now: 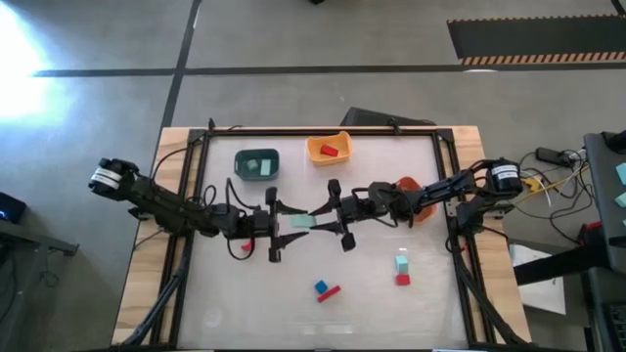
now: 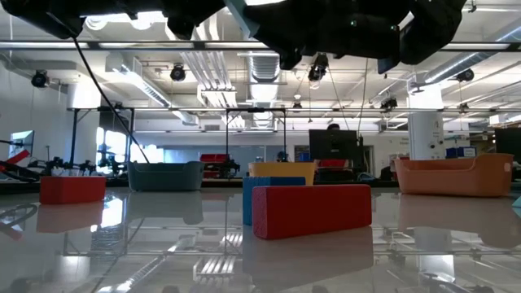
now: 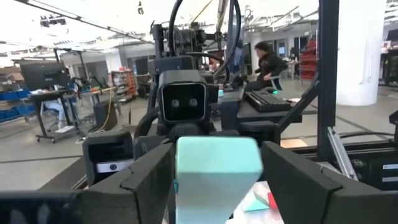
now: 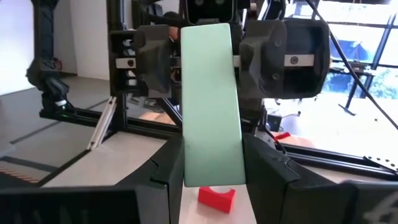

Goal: Sort & place blocks by color
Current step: Put the light blue block into the blue bin

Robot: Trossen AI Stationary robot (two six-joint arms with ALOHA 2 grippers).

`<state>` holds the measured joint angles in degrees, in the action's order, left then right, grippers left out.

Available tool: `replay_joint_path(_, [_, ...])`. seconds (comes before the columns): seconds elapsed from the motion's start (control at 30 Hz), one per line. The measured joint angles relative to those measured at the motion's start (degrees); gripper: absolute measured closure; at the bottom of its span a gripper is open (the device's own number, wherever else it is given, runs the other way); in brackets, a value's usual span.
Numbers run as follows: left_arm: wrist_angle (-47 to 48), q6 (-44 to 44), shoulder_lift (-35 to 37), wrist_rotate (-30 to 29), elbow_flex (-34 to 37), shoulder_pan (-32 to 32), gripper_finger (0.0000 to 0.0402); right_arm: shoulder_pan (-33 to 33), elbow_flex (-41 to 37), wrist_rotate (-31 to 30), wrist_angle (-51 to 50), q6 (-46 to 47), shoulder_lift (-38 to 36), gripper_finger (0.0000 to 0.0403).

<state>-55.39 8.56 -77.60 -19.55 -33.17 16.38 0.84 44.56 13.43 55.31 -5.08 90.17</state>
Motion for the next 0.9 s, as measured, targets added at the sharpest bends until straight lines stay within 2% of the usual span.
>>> replay_joint_path(0.1, [0.2, 0.8, 0.0, -0.3, 0.0, 0.0, 0.0201, 0.0, 0.0, -0.1, -0.1, -0.4, 0.0, 0.0286])
replay_joint_path(0.3, [0.4, 1.2, 0.1, -1.7, 0.0, -0.4, 0.0284, 0.0, 0.0, -1.9, -0.1, -0.1, 0.0, 0.0276])
replay_joint_path(0.47, [4.1, 0.8, 0.1, -7.7, 0.0, -0.7, 0.0285, -0.1, 0.0, -3.9, -2.7, -0.1, 0.0, 0.0224])
replay_joint_path(0.57, [8.4, 0.7, 0.5, -14.7, 0.0, -1.3, 0.0285, -0.1, 0.0, -6.9, -4.1, 0.4, -0.1, 0.0199])
replay_joint_path(0.73, [23.5, -5.4, 3.4, -29.3, -0.8, -6.1, 0.0285, 0.0, 0.0, -19.0, -10.9, 0.3, -1.8, 0.0178])
replay_joint_path(0.8, [32.1, -10.4, 5.2, -31.6, -0.9, -10.0, 0.0285, -0.1, 0.0, -24.3, -14.4, 1.1, -3.1, 0.0177])
replay_joint_path(0.9, [44.8, -18.2, 6.8, -31.7, -0.5, -16.9, 0.0285, 0.0, 0.0, -32.2, -20.3, 4.4, -5.2, 0.0179])
